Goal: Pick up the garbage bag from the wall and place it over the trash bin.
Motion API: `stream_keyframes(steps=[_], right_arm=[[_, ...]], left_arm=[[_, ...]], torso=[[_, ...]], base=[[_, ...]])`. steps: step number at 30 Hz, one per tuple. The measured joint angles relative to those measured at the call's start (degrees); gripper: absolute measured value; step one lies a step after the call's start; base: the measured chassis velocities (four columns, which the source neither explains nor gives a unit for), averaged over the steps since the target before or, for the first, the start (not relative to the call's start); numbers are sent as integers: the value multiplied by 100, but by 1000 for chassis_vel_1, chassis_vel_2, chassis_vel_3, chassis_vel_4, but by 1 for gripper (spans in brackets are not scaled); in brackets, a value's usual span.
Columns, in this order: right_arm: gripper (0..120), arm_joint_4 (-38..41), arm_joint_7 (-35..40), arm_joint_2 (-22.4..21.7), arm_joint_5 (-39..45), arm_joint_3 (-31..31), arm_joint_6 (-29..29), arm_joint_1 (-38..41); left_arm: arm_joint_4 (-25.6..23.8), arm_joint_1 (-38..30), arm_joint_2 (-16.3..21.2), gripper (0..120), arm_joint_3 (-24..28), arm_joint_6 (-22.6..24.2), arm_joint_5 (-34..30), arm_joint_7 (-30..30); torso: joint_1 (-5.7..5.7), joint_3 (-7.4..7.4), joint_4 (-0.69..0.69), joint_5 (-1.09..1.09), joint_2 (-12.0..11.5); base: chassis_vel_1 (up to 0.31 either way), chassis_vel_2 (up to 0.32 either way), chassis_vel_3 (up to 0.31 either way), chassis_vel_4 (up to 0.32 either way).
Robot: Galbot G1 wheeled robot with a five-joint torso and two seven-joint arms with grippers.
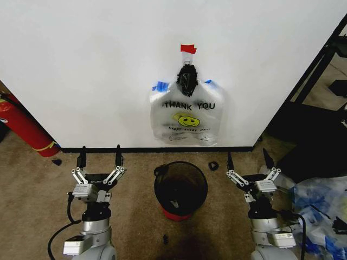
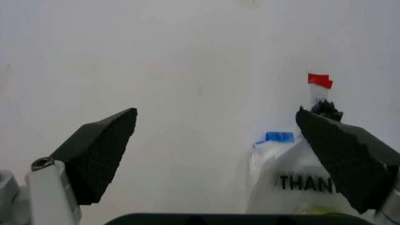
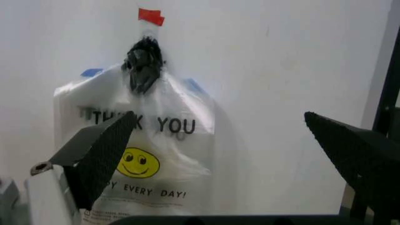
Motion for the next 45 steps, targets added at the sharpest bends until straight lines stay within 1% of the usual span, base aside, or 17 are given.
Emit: stream_keyframes(steps=[5, 10, 22, 35, 45], right_arm=[[100, -21, 0, -31, -20, -24, 36, 10], [100, -114, 57, -23, -314, -45, 88, 33], [100, -117, 167, 48, -384, -153, 12, 111], [100, -228, 240, 16, -388, -225, -24, 250], [100, -375, 232, 20, -381, -220, -8, 322]], left_arm=[[-75, 33, 0, 100, 1, 38, 22, -4], [-88, 55, 0, 100, -1, 91, 56, -7], [-74, 100, 0, 100, -33, 115, 88, -9], [-75, 117, 0, 100, -42, 120, 108, -5], [4, 82, 0, 100, 60, 179, 50, 13]], torso=[[0, 0, 0, 0, 0], [0, 0, 0, 0, 0], [0, 0, 0, 0, 0], [0, 0, 0, 0, 0], [0, 0, -1, 0, 0]], base=[[0, 0, 0, 0], [0, 0, 0, 0], [0, 0, 0, 0], [0, 0, 0, 0], [0, 0, 0, 0]])
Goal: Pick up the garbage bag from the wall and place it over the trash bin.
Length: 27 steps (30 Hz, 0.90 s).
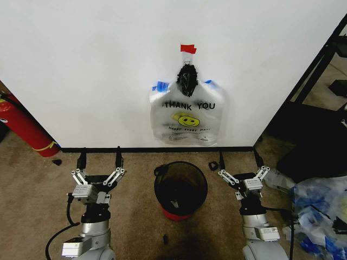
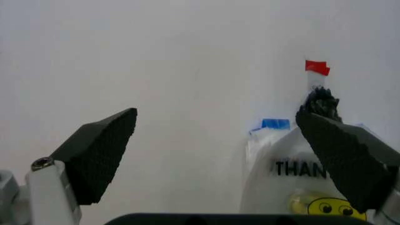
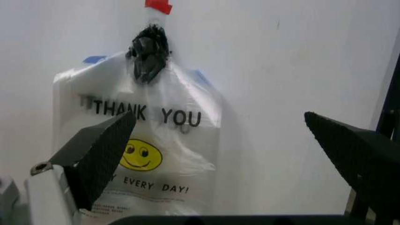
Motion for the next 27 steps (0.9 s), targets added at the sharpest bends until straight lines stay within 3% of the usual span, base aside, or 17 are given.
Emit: stream_keyframes(steps=[5, 11, 18, 22, 27], right_arm=[[100, -108, -29, -4, 15, 5, -72, 91], [100, -227, -169, -80, 582, -126, -598, 475], [100, -496, -292, -251, 2043, -790, -1146, 1513], [100, -790, -148, -184, 2270, -899, -1201, 2090], [100, -1379, 44, -118, 2132, -1134, -1236, 2944]], left_arm=[[-17, 25, 0, 100, 67, 61, -86, 9], [-16, 24, 0, 100, 82, 78, -67, 36], [128, -85, 1, 100, 170, 109, -19, 55], [318, -238, 0, 100, 316, 185, -14, 105], [408, -270, 30, 100, 245, 214, -37, 106]], torso=[[0, 0, 0, 0, 0], [0, 0, 0, 1, 0], [0, 0, 3, 1, 0], [1, 1, -3, -1, 0], [1, 1, 1, 0, 0]], base=[[0, 0, 0, 0], [0, 0, 0, 0], [0, 0, 0, 0], [0, 0, 0, 0], [0, 0, 0, 0]])
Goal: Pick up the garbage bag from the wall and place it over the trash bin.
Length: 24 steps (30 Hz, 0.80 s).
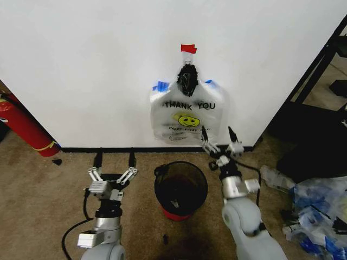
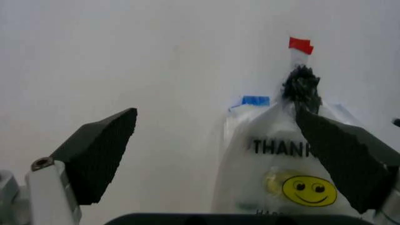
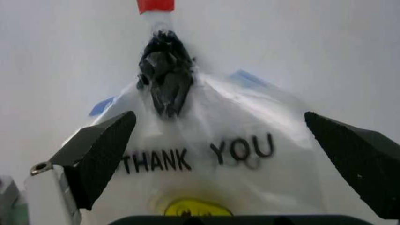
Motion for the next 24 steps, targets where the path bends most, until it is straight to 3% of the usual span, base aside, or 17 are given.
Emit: stream_keyframes(steps=[7, 10, 24], right_arm=[[100, -1590, 56, 236, -120, -568, 465, 1412], [100, -1901, 25, 375, -138, -689, 554, 1713], [95, -2375, 280, 638, -730, -801, 300, 2388]], left_arm=[[51, -40, 48, 100, -80, 53, 28, -12], [77, -64, 55, 100, -93, 66, 45, -12], [211, -179, 94, 100, -183, 88, 19, -58]], torso=[[0, 1, 0, -1, 0], [1, 1, 0, -1, 0], [0, 0, -1, 0, 0]], base=[[0, 0, 0, 0], [0, 0, 0, 0], [0, 0, 0, 0]])
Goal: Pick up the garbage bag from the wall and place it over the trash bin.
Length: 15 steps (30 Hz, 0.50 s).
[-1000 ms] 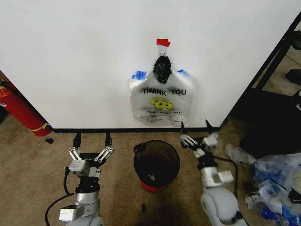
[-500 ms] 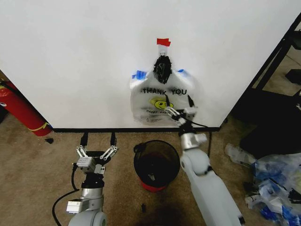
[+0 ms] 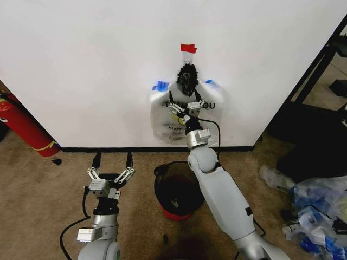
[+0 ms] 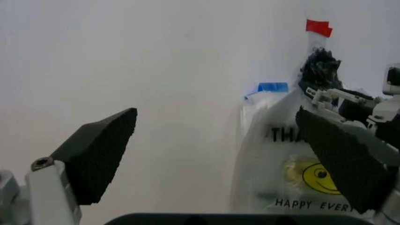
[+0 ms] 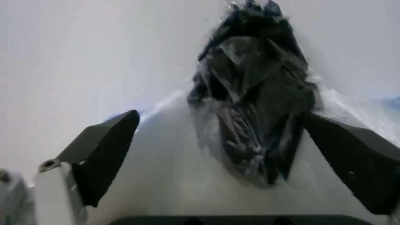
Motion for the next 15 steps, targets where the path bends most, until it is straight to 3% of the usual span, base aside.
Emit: stream_keyframes(steps=[4, 11, 15], right_arm=[[86, 75, 131, -16, -58, 42, -208, -42], [82, 150, 150, -56, -75, 61, -282, -111], [66, 94, 148, -41, -60, 74, -282, -55]], left_arm=[[35, -18, -9, 100, 4, -6, 0, -3], [96, -32, -22, 100, 13, -30, 3, -5], [115, -21, -31, 100, 21, -56, 15, -6]], torso=[[0, 0, 0, 0, 0], [-1, 0, 0, 1, 0], [0, 0, 0, 1, 0]], base=[[0, 0, 0, 0], [0, 0, 0, 0], [0, 0, 0, 0]])
